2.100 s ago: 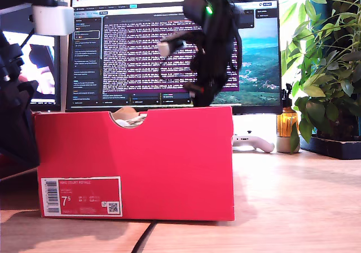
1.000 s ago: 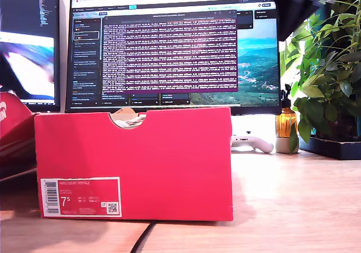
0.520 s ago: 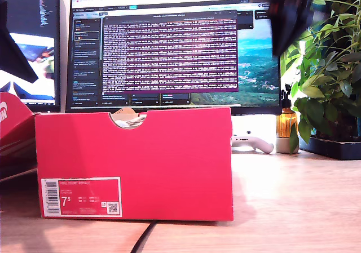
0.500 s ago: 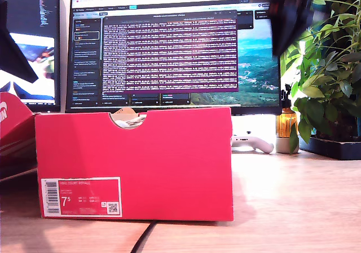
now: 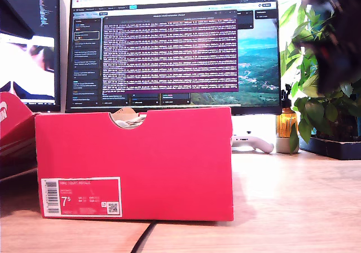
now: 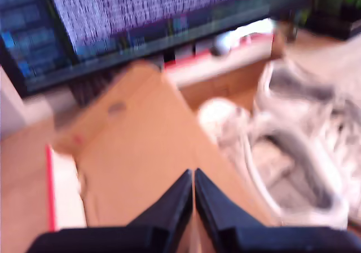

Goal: Pack the white shoes by picking the first shoe and placing it inside the red shoebox, left side, then picking and rotating the second shoe and placing it in the shoebox

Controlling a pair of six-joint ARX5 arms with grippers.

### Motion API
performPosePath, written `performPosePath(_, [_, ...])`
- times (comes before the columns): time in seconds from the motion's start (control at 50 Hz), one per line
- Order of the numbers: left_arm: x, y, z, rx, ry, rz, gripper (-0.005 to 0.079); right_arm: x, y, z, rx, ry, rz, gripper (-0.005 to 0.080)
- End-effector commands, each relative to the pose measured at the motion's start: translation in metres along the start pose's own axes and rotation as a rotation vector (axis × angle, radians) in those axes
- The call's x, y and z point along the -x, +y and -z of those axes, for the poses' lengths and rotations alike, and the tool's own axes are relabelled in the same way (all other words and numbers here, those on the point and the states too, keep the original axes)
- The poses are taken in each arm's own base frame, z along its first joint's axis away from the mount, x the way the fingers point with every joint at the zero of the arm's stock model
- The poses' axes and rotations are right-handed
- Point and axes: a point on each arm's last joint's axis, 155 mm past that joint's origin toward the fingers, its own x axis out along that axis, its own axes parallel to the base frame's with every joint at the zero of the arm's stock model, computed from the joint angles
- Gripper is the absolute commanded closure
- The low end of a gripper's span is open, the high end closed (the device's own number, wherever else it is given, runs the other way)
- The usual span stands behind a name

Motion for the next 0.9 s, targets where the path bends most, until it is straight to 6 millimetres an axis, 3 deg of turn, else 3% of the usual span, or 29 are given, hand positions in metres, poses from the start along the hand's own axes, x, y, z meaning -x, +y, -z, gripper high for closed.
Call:
performPosePath(0.0, [-0.004, -0.002, 0.012, 0.010, 0.010, 0.007, 0.0761, 0.006, -0.017, 0.004, -0.022, -0.042, 0.046, 0.0757])
performPosePath(0.3, [-0.006, 0.000, 0.009, 0.021, -0.026, 0.000, 0.0761, 0.018, -0.066, 0.039, -0.125, -0.081, 0.127, 0.0757])
performPosePath(0.52, [-0.007, 0.004, 0.009, 0.070, -0.065, -0.026, 0.0761, 0.032, -0.064, 0.042, -0.157, -0.196, 0.102, 0.0757])
performPosePath(0.76, [-0.010, 0.017, 0.033, 0.092, -0.074, -0.110, 0.0761, 0.043, -0.044, 0.037, -0.163, -0.316, 0.064, 0.0757])
performPosePath(0.88, [-0.005, 0.015, 0.037, 0.081, -0.116, -0.116, 0.0761, 0.041, -0.038, 0.045, -0.151, -0.329, 0.071, 0.0757])
